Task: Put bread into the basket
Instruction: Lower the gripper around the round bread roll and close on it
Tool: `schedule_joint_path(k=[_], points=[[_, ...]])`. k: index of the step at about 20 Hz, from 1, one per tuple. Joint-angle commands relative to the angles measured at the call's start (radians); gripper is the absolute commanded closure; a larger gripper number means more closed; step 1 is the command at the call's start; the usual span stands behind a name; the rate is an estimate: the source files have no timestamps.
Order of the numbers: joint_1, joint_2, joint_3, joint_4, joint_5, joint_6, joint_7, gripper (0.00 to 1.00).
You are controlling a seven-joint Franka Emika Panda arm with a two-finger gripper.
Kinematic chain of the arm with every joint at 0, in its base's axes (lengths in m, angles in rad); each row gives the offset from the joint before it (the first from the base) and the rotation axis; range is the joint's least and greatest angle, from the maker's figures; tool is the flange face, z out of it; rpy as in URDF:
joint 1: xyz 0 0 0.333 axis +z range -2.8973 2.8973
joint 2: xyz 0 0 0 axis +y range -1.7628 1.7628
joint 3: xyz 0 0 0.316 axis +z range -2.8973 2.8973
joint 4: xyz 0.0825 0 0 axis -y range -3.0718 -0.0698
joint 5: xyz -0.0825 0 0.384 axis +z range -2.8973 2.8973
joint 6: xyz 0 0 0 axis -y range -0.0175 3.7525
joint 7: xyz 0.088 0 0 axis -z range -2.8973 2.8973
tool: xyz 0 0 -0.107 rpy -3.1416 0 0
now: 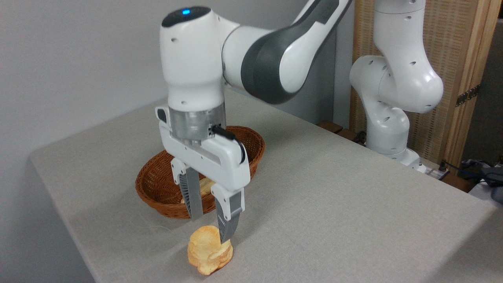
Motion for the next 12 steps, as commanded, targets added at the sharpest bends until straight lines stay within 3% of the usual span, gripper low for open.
schedule_joint_path(k=[1, 12], points=[[-0.006, 0.018, -0.002, -0.023, 0.017, 0.083, 0.01, 0.0], [-0.005, 0.035, 0.006, -0.051, 0.02, 0.086, 0.131, 0.0]])
